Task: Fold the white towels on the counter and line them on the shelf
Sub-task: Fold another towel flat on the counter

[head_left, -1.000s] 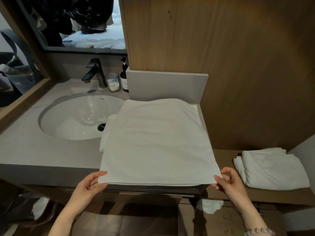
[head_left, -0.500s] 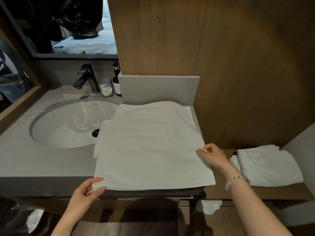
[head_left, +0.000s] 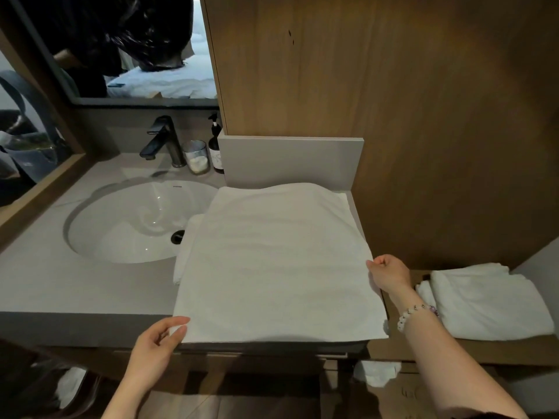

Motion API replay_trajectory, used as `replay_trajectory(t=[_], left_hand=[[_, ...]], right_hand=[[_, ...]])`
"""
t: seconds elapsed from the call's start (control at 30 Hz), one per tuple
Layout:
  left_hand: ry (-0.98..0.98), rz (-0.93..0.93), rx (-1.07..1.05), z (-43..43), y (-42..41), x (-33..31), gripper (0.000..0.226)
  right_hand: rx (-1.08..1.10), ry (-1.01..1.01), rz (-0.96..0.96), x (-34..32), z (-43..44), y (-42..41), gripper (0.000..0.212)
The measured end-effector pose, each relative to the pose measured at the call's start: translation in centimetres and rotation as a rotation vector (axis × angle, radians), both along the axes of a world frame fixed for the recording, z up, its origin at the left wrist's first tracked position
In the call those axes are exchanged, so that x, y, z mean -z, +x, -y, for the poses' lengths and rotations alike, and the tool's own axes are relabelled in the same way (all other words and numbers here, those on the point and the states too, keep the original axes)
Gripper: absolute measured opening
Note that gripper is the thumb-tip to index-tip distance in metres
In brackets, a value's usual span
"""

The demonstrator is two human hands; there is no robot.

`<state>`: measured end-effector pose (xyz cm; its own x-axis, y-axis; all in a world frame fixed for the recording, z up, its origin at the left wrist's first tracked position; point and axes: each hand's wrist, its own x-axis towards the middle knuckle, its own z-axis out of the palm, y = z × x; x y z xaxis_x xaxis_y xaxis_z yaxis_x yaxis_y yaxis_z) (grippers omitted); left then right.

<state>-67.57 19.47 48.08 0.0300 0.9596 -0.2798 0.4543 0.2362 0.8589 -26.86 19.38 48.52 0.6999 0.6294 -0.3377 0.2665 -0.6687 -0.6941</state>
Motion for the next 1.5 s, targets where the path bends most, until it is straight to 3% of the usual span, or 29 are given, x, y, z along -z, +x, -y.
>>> replay_trajectory(t=[0.2, 0.3, 0.37, 0.57, 0.67, 0.87, 0.93, 1.0, 1.1, 1.17, 1.2, 1.27, 1.3, 1.5], left_hand=[[-0.036, 0.045, 0.004, 0.1, 0.0, -0.2, 0.014], [-0.055, 0.068, 0.025, 0.2, -0.1, -0.3, 0.016], [-0.063, 0.081, 0.037, 0.3, 0.0, -0.4, 0.021], [-0.051, 0.106, 0.034, 0.5, 0.1, -0.6, 0.026], [-0.042, 0.107, 0.015, 0.5, 0.1, -0.6, 0.024], [-0.045, 0.183, -0.037, -0.1, -0.4, -0.8, 0.023], [-0.042, 0.222, -0.041, -0.3, -0.4, -1.0, 0.029], [-0.045, 0.274, -0.03, -0.7, -0.5, -1.1, 0.039], [0.014, 0.231, -0.014, -1.6, -0.7, -1.0, 0.041], [0.096, 0.192, -0.035, -2.4, -0.4, -1.2, 0.033], [0.139, 0.177, -0.052, -2.7, -0.2, -1.4, 0.028], [0.222, 0.116, -0.078, -3.4, 0.4, -2.2, 0.02], [0.262, 0.083, -0.09, -3.8, 0.6, -2.4, 0.016], [0.405, -0.124, -0.125, -6.4, 2.0, -3.6, 0.014]], right_hand=[[-0.044, 0.042, -0.047, -0.5, 0.9, -0.1, 0.012], [-0.147, 0.011, -0.09, -0.6, 3.4, -0.4, 0.036], [-0.188, 0.037, -0.152, -0.5, 5.7, -0.6, 0.037], [-0.386, 0.087, -0.312, 0.5, 10.5, -1.2, 0.005], [-0.439, 0.04, -0.397, 0.4, 11.0, -1.2, 0.016], [-0.425, 0.151, -0.573, -1.3, 11.0, -0.1, 0.038], [-0.403, 0.218, -0.56, -1.6, 10.6, -0.3, 0.035], [-0.38, 0.287, -0.55, -1.6, 10.0, -0.4, 0.054], [-0.353, 0.387, -0.493, -2.2, 9.1, -0.6, 0.046], [-0.34, 0.438, -0.434, -2.4, 8.3, -0.4, 0.067], [-0.327, 0.452, -0.411, -2.5, 7.9, -0.3, 0.058], [-0.305, 0.484, -0.378, -2.8, 7.0, -0.2, 0.022], [-0.298, 0.487, -0.347, -3.0, 6.5, -0.1, 0.016], [-0.299, 0.501, -0.103, -3.4, 3.7, 1.0, 0.017]])
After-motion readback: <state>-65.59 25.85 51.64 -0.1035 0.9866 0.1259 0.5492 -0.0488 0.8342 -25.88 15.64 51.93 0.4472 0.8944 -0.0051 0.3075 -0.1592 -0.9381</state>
